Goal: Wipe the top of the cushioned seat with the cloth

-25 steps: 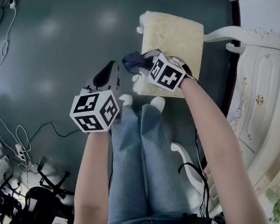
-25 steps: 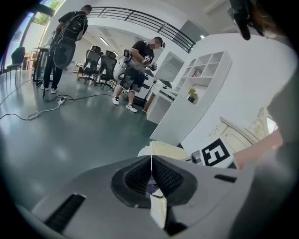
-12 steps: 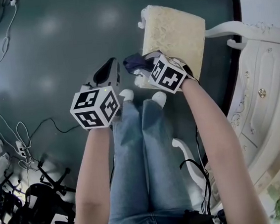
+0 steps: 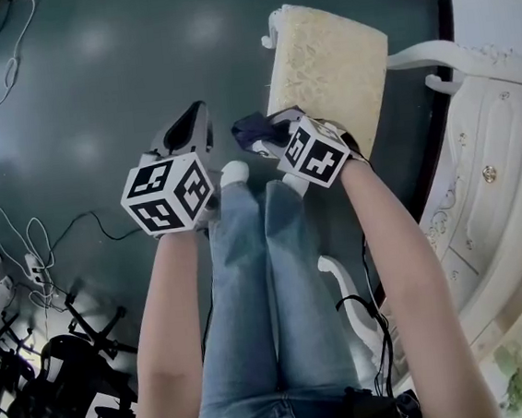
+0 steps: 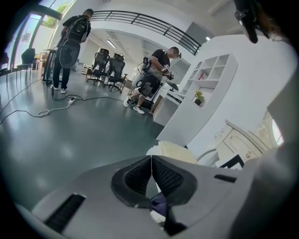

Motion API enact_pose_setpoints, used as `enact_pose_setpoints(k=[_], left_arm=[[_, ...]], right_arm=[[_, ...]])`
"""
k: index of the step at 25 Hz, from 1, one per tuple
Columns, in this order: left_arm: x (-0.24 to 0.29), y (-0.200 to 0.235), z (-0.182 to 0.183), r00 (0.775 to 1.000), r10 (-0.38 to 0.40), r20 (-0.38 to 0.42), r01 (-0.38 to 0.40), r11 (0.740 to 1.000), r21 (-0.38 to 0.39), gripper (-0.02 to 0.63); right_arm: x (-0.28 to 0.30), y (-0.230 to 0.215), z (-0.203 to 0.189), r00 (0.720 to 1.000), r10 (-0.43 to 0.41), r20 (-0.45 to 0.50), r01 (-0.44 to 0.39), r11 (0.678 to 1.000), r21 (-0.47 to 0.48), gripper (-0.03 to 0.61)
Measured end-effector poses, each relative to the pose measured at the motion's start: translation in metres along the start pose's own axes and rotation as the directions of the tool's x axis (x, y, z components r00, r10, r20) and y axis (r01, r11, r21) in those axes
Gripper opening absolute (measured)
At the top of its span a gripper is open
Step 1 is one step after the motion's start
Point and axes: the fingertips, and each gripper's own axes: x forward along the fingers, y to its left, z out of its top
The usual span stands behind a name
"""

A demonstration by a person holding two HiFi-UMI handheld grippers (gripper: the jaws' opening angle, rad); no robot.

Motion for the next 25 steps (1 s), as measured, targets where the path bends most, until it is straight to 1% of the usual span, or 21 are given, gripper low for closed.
enact_pose_setpoints(k=[3, 5, 8, 12, 16, 18, 21, 25], left_arm=[[-0.002, 0.002, -0.003, 1.0, 0.006, -0.003, -0.006, 1.0, -0.004, 0.005], [-0.003, 0.004, -0.004, 1.0, 0.011, -0.005, -0.011, 1.0, -0.009, 0.005], [-0.004, 0.005, -0.004, 1.0, 0.014, -0.006, -0.015, 1.0, -0.015, 0.005], [-0.005, 0.005, -0.001, 1.0, 0.016, -0.004, -0.016, 1.0, -0.016, 0.005], [-0.004, -0.002, -0.003, 1.0, -0.014, -0.016, 0.013, 1.0, -0.024, 0.005], [-0.006, -0.003, 0.0, 1.0, -0.01, -0.013, 0.01, 1.0, -0.023, 0.005], [-0.015, -0.001, 0.013, 1.0, 0.019, 0.006, -0.019, 1.0, -0.014, 0.005], [-0.024, -0.003, 0.026, 0.999, 0.032, 0.021, -0.032, 0.999, -0.015, 0.005]], right_arm=[[0.001, 0.009, -0.002, 1.0, 0.012, -0.018, -0.013, 1.0, -0.026, 0.037], [0.003, 0.017, -0.005, 0.999, 0.026, -0.041, -0.029, 0.997, -0.066, 0.037], [0.006, 0.031, -0.012, 0.995, 0.05, -0.083, -0.062, 0.988, -0.138, 0.037], [0.007, 0.047, -0.02, 0.99, 0.078, -0.118, -0.098, 0.979, -0.181, 0.037], [0.006, 0.059, -0.034, 0.98, 0.103, -0.169, -0.143, 0.96, -0.239, 0.037], [0.004, 0.064, -0.043, 0.971, 0.11, -0.211, -0.168, 0.946, -0.278, 0.037], [-0.002, 0.069, -0.062, 0.951, 0.112, -0.289, -0.204, 0.929, -0.31, 0.037], [-0.014, 0.071, -0.094, 0.914, 0.089, -0.396, -0.226, 0.922, -0.315, 0.037]])
